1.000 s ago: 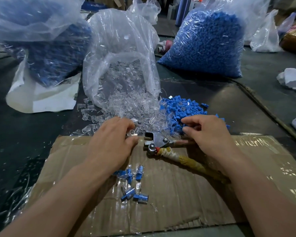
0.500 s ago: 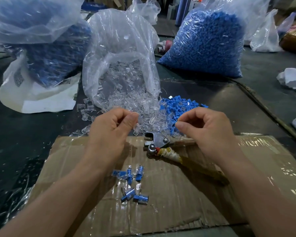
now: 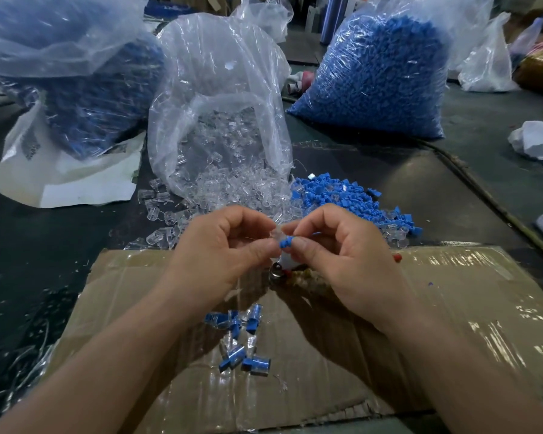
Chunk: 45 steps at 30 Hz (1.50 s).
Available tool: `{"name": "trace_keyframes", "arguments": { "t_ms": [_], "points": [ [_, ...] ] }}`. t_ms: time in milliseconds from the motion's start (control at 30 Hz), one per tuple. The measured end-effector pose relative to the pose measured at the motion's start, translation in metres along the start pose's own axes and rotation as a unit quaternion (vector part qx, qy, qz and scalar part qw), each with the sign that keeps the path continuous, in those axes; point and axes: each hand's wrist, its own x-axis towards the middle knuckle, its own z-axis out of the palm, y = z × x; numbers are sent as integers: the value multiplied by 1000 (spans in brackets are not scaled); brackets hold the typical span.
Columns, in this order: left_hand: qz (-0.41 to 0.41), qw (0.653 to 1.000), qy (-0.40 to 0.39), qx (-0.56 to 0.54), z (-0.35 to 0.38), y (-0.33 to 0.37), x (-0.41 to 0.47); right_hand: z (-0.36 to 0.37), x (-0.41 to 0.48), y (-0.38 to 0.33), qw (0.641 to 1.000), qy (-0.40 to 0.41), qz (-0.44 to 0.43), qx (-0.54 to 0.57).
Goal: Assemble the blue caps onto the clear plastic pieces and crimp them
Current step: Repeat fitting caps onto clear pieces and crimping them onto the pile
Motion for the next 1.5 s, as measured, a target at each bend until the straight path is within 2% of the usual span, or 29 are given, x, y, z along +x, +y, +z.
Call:
{"name": "trace_keyframes", "arguments": {
  "t_ms": [233,333,467,600,700,900,1000,1100,1200,1333,1500],
  "points": [
    [7,999,19,38,-1,-2,-1,2,-1,2,999,9,-27,-24],
    [8,999,20,27,-2,0,-1,4,0,2,994,36,-69,-75],
    [8,1000,27,3,-1,1,-1,5,-1,2,989,65,-102,-82],
    [4,999,52,1,1,1,0,10,-1,2,985,67,-124,-100],
    [5,999,43,1,2,1,-1,11,-1,4,977,76,-144,-142],
    [40,997,56,23,3,1,-1,11,-1,5,963,107,-153,-194],
    [79,993,55,66,3,3,-2,10,-1,6,978,86,-118,-147],
    [80,995,45,47,2,4,-2,6,1,6,996,58,-54,-48],
    [69,998,13,11,0,5,-2,1,1,6,1000,4,-16,0],
    [31,999,-19,-37,-1,4,-2,-1,2,6,996,-38,-48,60],
    [11,998,-20,-56,1,0,-1,4,1,10,993,-6,-101,54]
  ]
}}
